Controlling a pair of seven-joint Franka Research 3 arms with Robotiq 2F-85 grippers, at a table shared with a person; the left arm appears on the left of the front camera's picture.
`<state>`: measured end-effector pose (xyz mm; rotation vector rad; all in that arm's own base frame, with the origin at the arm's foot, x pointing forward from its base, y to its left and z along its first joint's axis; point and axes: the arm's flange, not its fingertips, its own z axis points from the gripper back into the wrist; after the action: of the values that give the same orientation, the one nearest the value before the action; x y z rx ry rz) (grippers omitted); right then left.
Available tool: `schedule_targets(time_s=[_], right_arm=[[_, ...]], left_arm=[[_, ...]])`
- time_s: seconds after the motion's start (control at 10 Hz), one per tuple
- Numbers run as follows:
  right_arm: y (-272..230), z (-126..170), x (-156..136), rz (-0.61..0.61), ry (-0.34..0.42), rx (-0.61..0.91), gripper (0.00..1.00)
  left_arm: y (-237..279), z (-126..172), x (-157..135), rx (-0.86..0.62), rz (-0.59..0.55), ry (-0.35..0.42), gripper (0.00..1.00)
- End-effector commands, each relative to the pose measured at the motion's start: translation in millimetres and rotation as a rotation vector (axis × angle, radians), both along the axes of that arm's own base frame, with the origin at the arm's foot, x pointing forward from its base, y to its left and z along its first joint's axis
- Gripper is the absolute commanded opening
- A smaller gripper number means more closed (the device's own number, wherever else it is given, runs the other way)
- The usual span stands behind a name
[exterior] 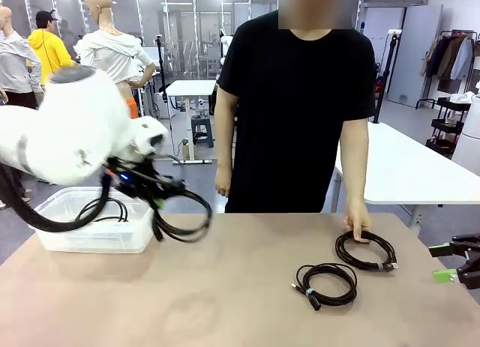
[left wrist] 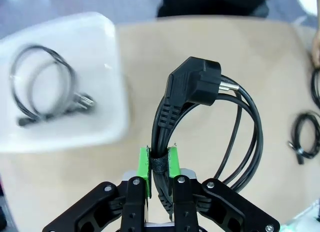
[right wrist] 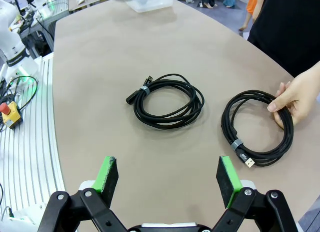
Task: Organize and store the cables.
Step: Place the Power Cable into the Organizing box.
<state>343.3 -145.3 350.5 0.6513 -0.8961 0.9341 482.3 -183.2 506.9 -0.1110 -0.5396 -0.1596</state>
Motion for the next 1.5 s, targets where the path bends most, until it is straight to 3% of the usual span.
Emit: schedule_targets(time_s=[0.0,0.2,0.4,0.6,0.9,1.0,1.1,1.2,1.3,1.4], right_arm=[[1.2,0.9,3.1,-0.020,0.002,0.002,1.00],[1.2,0.9,3.1,-0.020,0.002,0.002,1.00],[1.2,0.9,3.1,-0.020,0.002,0.002,1.00],[1.2,0.9,3.1,-0.020,0.002,0.002,1.00],[1.2,0.9,3.1,-0.020,0.002,0.002,1.00],[1.2,0.9,3.1,-0.020,0.002,0.002,1.00],[1.2,0.9,3.1,-0.020,0.002,0.002,1.00],[1.2,0.9,3.1,-0.020,0.002,0.002,1.00],[1.2,0.9,3.1,-0.020,0.002,0.002,1.00],[1.2,0.9,3.1,-0.020,0.002,0.002,1.00]], left_arm=[[78.6,15.4,32.7,-0.045,-0.028,-0.027,0.17],[151.7,13.2,71.0,-0.059,0.086,-0.057,0.17],[199.0,-5.6,104.4,-0.101,0.236,0.004,0.17],[226.6,-34.2,125.9,-0.102,0.307,0.092,0.17],[232.5,-61.7,132.5,-0.086,0.317,0.167,0.17],[233.9,-63.6,129.9,-0.074,0.305,0.186,0.50],[234.7,-63.7,131.0,-0.088,0.286,0.188,0.54],[237.5,-62.1,128.6,-0.085,0.287,0.189,0.84],[239.6,-60.7,126.3,-0.074,0.282,0.192,0.87],[240.8,-58.6,124.3,-0.065,0.278,0.188,1.00]])
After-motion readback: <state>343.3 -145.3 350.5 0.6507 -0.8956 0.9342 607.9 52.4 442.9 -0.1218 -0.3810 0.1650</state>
